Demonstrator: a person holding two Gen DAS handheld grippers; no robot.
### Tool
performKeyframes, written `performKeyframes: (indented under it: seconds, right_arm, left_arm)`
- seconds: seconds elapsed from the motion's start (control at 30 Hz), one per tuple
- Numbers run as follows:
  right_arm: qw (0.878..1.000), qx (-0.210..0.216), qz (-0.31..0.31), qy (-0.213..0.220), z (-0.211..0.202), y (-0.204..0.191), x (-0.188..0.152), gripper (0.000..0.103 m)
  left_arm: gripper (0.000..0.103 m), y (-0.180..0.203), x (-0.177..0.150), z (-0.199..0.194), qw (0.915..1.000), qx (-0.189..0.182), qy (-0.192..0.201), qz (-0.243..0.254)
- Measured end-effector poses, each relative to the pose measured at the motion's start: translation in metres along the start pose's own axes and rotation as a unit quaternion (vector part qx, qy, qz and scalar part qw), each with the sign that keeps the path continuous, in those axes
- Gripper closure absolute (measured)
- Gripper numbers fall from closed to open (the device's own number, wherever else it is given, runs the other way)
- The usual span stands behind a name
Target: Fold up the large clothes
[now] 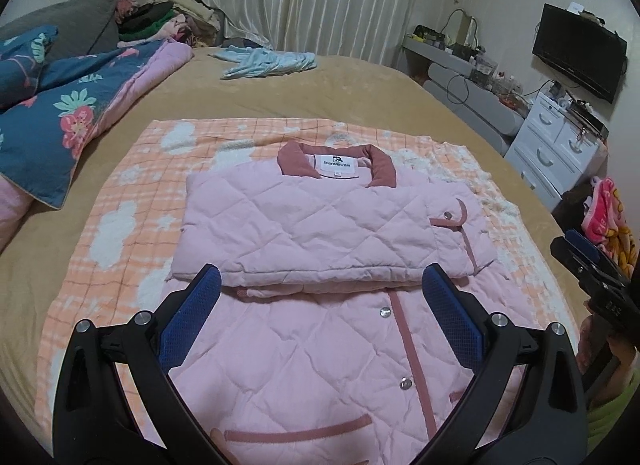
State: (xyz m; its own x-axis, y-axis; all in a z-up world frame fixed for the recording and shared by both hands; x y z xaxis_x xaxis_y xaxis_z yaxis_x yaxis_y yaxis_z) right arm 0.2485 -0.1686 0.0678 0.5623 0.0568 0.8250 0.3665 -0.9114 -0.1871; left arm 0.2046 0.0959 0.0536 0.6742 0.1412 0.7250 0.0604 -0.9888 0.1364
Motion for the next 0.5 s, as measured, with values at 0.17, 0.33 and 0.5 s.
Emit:
performKeyframes:
  seconds: [0.17,0.33,0.5]
  right_arm:
    - [1.000,0.000,0.002,0.007,-0.020,-0.004,-0.007,0.004]
    - [1.000,-0.002,-0.003,0.010,-0.035,-0.008,-0.013,0.004]
    - [1.000,-0.006,-0.011,0.011,-0.051,-0.012,-0.018,0.004]
  left_arm:
    - [0.009,0.002,-0.008,-0.013,1.0000,-0.006,0.004,0.004]
    - [0.009,0.003,-0.014,-0.024,0.9999,-0.010,0.010,0.006]
    - [0.009,0.002,-0.021,-0.034,0.9998,-0.008,0.017,0.008]
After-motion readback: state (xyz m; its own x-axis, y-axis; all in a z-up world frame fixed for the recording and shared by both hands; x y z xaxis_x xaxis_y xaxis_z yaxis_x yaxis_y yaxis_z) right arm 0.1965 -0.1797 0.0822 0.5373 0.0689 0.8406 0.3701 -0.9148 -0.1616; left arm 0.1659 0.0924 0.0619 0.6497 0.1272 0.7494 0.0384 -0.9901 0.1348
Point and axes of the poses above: each gripper's, at about its wrist camera, not at the fingertips, and z roughly the way its jaws point, y to its right, x to its top, the point moved 2 cm from there along z, roughly the way its jaws point, and after that the axes turned 4 degrees about z, right-handed, at the moved point
